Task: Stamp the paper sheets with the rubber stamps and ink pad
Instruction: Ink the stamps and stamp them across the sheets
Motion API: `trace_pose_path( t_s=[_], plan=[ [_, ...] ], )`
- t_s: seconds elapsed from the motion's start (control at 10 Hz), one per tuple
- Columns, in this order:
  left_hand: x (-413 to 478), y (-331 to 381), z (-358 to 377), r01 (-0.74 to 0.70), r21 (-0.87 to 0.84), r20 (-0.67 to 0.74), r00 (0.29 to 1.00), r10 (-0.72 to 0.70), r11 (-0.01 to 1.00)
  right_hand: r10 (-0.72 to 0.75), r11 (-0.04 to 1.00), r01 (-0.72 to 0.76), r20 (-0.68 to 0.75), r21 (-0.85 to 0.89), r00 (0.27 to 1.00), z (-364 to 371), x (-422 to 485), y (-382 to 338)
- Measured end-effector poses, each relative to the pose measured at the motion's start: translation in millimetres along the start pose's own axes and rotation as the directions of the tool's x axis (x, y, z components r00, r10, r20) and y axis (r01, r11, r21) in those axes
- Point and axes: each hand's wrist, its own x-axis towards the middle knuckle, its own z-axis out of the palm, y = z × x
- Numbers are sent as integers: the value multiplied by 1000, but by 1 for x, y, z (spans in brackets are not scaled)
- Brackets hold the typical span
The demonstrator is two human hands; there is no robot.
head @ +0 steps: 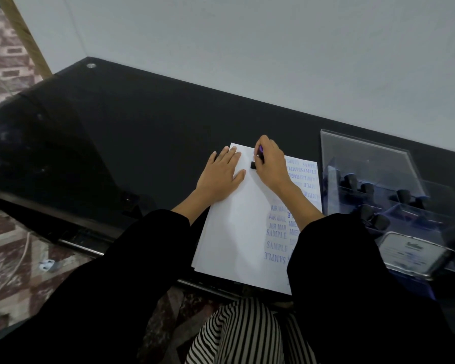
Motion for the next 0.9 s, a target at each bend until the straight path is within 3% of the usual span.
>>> trace_pose_path(
  t_s=[0.9],
  plan=[
    [-1, 0, 0, -9, 0, 2, 1000, 9, 1000, 18, 1000, -18, 45, 3, 999, -6, 7, -2]
  ],
)
